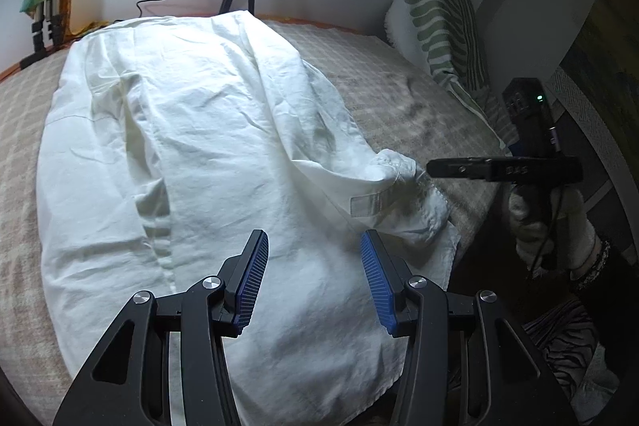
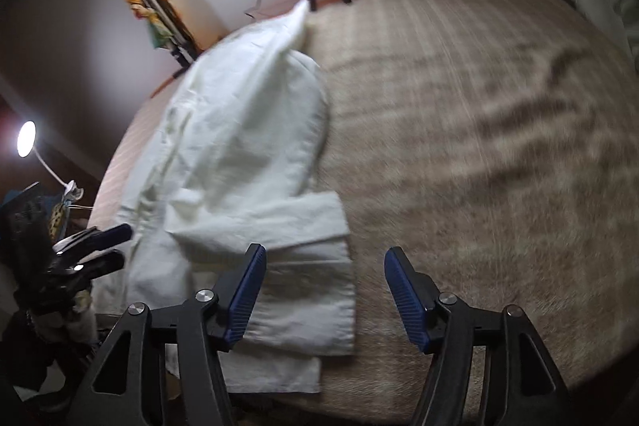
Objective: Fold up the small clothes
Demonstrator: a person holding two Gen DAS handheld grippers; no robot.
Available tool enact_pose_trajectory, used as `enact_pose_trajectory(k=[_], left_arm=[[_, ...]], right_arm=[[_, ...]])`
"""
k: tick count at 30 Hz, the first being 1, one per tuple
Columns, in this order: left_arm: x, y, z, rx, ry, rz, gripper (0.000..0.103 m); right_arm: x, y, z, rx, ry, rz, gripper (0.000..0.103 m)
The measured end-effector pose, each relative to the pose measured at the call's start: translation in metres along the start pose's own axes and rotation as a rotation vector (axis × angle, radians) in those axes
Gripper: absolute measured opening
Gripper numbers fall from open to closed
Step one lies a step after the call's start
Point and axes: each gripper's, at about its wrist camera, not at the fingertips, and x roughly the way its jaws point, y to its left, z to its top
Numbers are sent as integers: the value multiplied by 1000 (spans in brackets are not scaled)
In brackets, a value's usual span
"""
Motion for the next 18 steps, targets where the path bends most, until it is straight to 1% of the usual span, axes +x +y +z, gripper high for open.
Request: enact_pose_trajectory(k=[2, 4, 5, 6, 7, 8, 9, 12, 14, 17, 18], left_arm=[[1, -2, 0, -1, -2, 2, 47], [2, -1, 0, -3, -5, 6, 47], [2, -1, 0, -4, -6, 10, 47], [1, 1, -1, -6, -6, 13, 47], [1, 2, -1, -9, -6, 17, 47], [0, 4, -2, -12, -7, 20, 47], [0, 5, -2, -15, -8, 25, 47], [-5, 11, -2, -33, -19, 30, 47], [-9, 17, 0, -58, -28, 27, 47], [-13, 26, 1, -101, -38, 20, 47], [-15, 29, 1, -113, -40, 19, 47]], right_arm=[[10, 0, 0, -18, 14, -32, 64], [17, 2, 1, -37, 19, -26, 54], [19, 5, 1, -48, 20, -16, 38], [21, 8, 1, -60, 24, 4, 18], [22, 11, 1, -70, 29, 12, 13], [22, 16, 0, -83, 19, -2, 6], [18, 21, -1, -104, 3, -11, 3], [-4, 39, -4, -175, -68, -31, 2], [-29, 57, -8, -237, -136, -20, 2], [-61, 97, -21, -417, -232, -24, 3], [-67, 107, -25, -459, -248, -13, 3]])
